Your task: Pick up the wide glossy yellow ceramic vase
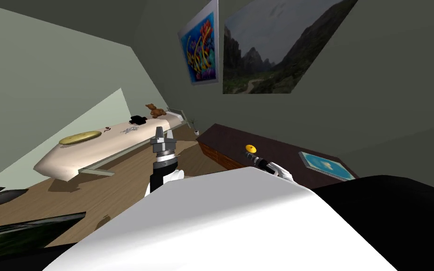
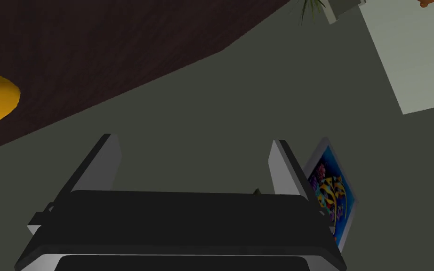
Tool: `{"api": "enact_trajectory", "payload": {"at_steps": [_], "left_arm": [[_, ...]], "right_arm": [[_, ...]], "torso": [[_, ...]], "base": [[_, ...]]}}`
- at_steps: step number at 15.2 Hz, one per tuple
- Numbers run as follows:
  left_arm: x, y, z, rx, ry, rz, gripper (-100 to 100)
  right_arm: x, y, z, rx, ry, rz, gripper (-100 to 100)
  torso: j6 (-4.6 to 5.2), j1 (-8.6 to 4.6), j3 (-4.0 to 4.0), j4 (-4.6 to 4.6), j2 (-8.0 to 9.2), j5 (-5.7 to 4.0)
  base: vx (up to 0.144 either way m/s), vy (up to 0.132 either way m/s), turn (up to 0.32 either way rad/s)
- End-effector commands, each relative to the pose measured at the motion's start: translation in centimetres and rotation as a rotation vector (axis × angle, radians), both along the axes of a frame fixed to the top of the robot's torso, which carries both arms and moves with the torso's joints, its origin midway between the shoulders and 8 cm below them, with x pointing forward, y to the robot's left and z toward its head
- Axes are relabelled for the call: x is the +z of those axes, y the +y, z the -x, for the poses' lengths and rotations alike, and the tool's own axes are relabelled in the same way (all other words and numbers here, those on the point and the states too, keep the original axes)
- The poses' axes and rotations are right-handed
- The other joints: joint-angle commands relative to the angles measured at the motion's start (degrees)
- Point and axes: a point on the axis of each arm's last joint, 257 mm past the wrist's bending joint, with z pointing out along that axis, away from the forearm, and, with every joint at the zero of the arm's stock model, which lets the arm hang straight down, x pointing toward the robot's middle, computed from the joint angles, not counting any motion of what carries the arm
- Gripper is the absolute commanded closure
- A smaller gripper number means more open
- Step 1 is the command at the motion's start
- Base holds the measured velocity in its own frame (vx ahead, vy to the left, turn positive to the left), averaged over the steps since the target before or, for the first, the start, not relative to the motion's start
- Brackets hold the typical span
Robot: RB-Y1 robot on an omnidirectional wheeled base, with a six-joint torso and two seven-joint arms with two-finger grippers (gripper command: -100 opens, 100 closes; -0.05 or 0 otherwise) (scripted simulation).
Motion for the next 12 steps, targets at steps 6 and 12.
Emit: {"api": "enact_trajectory", "payload": {"at_steps": [6, 12], "left_arm": [[0.0, 0.0, 0.0, 0.000, 0.000, 0.000, 0], [0.0, 0.0, 0.0, 0.000, 0.000, 0.000, 0]], "right_arm": [[-3.5, -5.3, 2.5, -0.001, 0.113, 0.143, -100], [-5.7, -8.9, 5.0, -0.027, 0.195, 0.209, -100]], "torso": [[0.00, -0.01, 0.00, 0.00, 0.00, 0.01], [0.01, 0.00, 0.01, 0.00, 0.01, 0.00]], "base": [[0.008, 0.005, 0.166], [0.006, 0.002, 0.105]]}}
